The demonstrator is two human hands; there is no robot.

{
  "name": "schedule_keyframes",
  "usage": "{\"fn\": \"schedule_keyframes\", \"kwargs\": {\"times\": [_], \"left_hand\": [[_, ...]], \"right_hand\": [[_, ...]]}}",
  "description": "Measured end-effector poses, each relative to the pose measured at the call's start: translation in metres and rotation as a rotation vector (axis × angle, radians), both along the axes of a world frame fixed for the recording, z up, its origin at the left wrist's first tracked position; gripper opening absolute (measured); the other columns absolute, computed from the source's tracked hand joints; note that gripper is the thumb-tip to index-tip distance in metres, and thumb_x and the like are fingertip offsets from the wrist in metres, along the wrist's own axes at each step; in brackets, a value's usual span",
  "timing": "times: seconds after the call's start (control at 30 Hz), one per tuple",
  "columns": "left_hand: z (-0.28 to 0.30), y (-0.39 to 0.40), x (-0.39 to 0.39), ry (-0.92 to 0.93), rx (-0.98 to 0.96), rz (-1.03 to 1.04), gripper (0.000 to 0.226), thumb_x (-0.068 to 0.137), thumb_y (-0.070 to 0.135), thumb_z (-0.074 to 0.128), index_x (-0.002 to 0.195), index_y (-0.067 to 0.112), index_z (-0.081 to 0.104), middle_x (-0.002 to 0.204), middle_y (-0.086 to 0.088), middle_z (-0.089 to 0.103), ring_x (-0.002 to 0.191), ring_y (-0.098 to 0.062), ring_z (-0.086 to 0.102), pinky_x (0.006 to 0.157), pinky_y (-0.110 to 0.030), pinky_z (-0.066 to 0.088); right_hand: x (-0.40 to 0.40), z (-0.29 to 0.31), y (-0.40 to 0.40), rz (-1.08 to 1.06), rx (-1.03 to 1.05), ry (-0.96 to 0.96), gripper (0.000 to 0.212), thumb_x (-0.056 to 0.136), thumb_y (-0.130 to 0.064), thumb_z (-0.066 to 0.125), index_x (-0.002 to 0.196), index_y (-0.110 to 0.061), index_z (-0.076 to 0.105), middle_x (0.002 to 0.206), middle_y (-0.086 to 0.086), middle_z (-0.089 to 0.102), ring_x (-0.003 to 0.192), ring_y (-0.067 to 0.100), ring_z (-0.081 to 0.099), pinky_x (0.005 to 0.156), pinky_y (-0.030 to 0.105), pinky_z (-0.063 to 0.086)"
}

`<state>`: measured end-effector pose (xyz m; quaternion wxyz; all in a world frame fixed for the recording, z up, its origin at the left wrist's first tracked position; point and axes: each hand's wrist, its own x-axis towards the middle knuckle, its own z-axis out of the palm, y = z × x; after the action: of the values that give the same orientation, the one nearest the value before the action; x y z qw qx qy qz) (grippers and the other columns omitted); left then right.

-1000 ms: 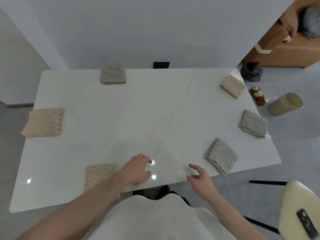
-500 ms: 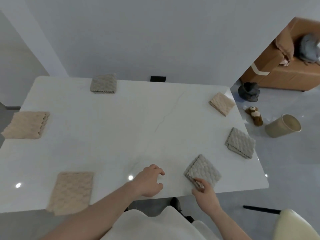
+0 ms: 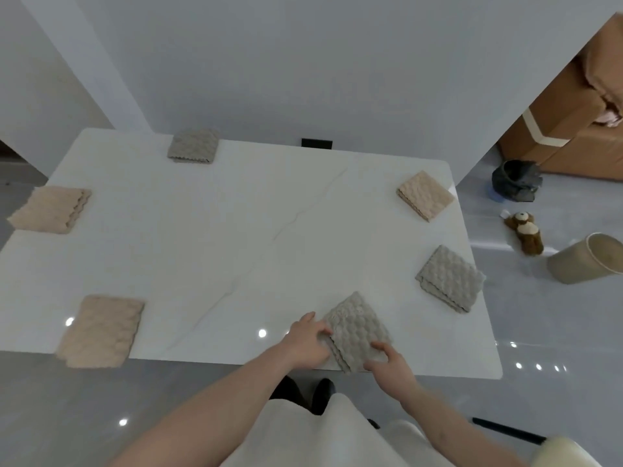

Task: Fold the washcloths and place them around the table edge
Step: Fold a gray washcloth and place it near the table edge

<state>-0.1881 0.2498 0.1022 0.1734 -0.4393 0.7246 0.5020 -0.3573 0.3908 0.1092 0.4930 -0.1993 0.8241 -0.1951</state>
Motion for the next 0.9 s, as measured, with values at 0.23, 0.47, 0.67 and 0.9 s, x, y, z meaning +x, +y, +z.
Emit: {"fn": "schedule_keyframes", "kwargs": {"times": [0.23,0.47,0.67,0.9], "left_hand": [[-0.003,0.001,-0.019,-0.046,0.157,0.08,0.055,0.088,0.022,0.063,0.142,0.027,0.056,0.159,0.002,0.037,0.141,-0.019,0.042,0.116,-0.032,0.035],[-0.006,0.027,-0.009,0.051,0.127,0.187,0.06,0.09,0.011,0.051,0.148,0.028,0.049,0.15,0.005,0.047,0.138,-0.014,0.045,0.11,-0.022,0.037],[-0.016,0.049,0.007,-0.009,0.069,0.085,0.067,0.089,0.017,0.055,0.152,0.034,0.041,0.135,0.002,0.042,0.115,-0.015,0.05,0.106,-0.028,0.043],[-0.014,0.048,-0.007,0.033,-0.114,0.171,0.048,0.082,0.018,0.059,0.128,0.031,0.058,0.152,0.001,0.023,0.137,-0.02,0.036,0.112,-0.035,0.038]], "right_hand": [[-0.017,-0.006,0.0,0.001,0.076,-0.149,0.054,0.088,-0.02,0.065,0.139,-0.03,0.052,0.1,-0.01,0.057,0.097,0.021,0.062,0.095,0.043,0.053],[-0.037,-0.006,-0.004,0.026,-0.035,-0.08,0.067,0.088,-0.016,0.063,0.151,-0.022,0.04,0.148,-0.004,0.046,0.131,0.019,0.049,0.106,0.036,0.044],[-0.044,-0.01,0.002,0.291,-0.079,0.046,0.069,0.085,-0.015,0.064,0.149,-0.023,0.041,0.158,-0.003,0.027,0.141,0.019,0.037,0.112,0.036,0.038],[-0.037,-0.022,0.0,0.317,-0.05,0.005,0.072,0.082,-0.017,0.067,0.148,-0.027,0.041,0.157,0.002,0.027,0.139,0.024,0.04,0.109,0.038,0.042]]}}
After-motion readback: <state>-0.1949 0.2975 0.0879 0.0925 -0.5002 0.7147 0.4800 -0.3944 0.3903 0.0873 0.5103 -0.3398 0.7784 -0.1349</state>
